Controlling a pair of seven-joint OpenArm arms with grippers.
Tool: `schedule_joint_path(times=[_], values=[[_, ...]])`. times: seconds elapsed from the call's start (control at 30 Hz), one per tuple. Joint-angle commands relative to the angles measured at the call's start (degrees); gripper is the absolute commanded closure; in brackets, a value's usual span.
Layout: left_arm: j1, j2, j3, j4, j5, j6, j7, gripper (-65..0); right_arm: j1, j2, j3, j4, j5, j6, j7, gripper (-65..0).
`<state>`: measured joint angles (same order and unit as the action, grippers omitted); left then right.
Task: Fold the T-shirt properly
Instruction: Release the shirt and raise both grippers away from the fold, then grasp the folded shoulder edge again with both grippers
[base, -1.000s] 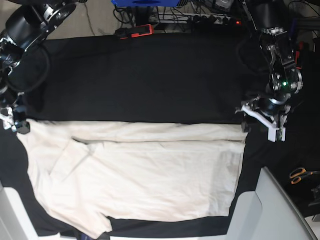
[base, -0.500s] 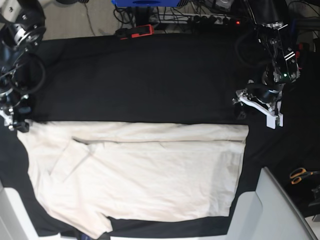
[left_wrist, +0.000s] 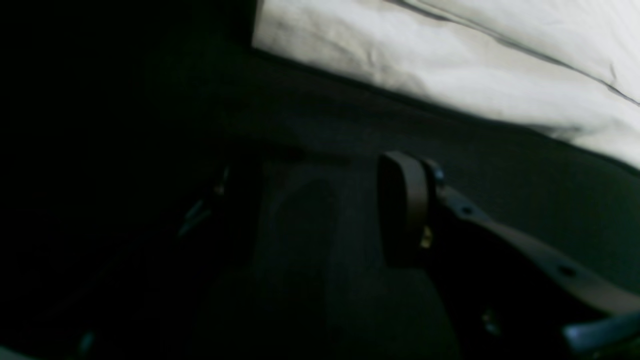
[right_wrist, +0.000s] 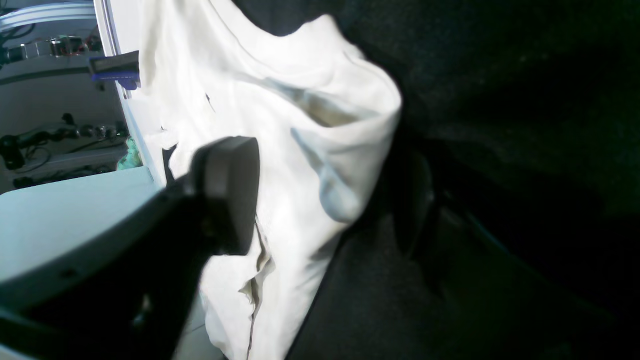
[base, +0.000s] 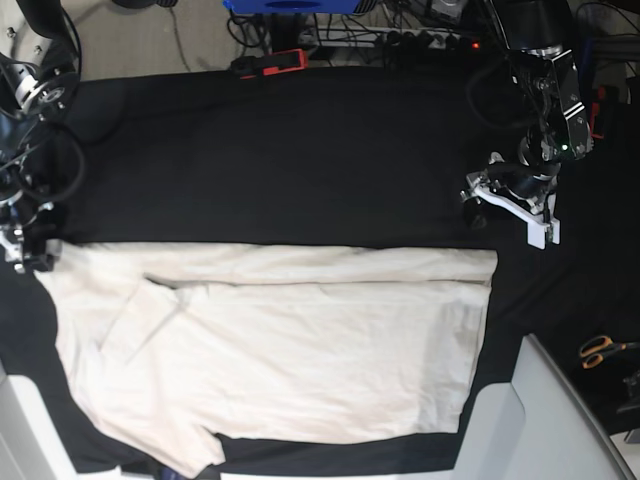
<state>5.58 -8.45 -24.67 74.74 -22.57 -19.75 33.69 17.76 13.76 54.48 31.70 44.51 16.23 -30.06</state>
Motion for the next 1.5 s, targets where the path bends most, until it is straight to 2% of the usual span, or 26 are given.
schedule_joint_path(times=[0.0,0.07,0.17,0.37,0.5,0.63,0.77,1.13,1.3,1.47], values=[[-0.7,-0.6,-0.3,0.8,-0.8,-0.4,-1.3,-36.7,0.7,0.5,-0.2,0.2,-0.8,-0.4,-0.4,-28.5],[-1.1,-0.6,-0.3,0.8,-0.8,-0.4,-1.4,-36.7,0.7,0.4,-0.2,0.2,-0.8,-0.4,-0.4,-19.8],[-1.8,-0.5,-0.3,0.8,-0.8,-0.4,-1.4,-36.7,0.7,0.4,-0.2,0.1,-0.9,-0.4,-0.4,-11.0],[-3.3,-0.5,-0.3,0.0,-0.8,-0.4,-1.4,-36.7,0.7,0.4,-0.2,0.1,-0.9,-0.4,-0.4,0.0],[-6.2,0.6,-2.4,-4.2,-0.9,-0.4,-1.4,-36.7,0.7,0.4,-0.2,0.1,-0.9,-0.4,-0.5,-0.2],[-9.3,2.9,-12.2,-9.1,-6.0,-0.6,-1.1,-36.7,0.7,0.4,-0.2,0.1,-0.9,-0.4,-0.5,-0.2],[-11.4,2.5,-12.7,-13.6,-9.6,-0.6,-1.3,-36.7,0.7,0.3,-0.2,0.1,-0.9,-0.4,-0.6,-0.2],[-17.4,2.6,-12.7,-23.0,-9.7,-0.6,-5.0,-36.2,0.7,0.3,-0.2,0.1,-0.9,-0.4,-0.7,-0.2],[-17.8,2.7,-12.7,-25.6,-9.7,-0.6,-8.9,-36.2,0.7,0.3,-0.2,0.1,-0.9,-0.4,-0.7,-0.2],[-17.8,2.8,-12.8,-26.8,-9.7,-0.5,-9.1,-36.0,0.7,0.4,-0.2,0.1,-0.9,-0.4,-0.7,-0.2]])
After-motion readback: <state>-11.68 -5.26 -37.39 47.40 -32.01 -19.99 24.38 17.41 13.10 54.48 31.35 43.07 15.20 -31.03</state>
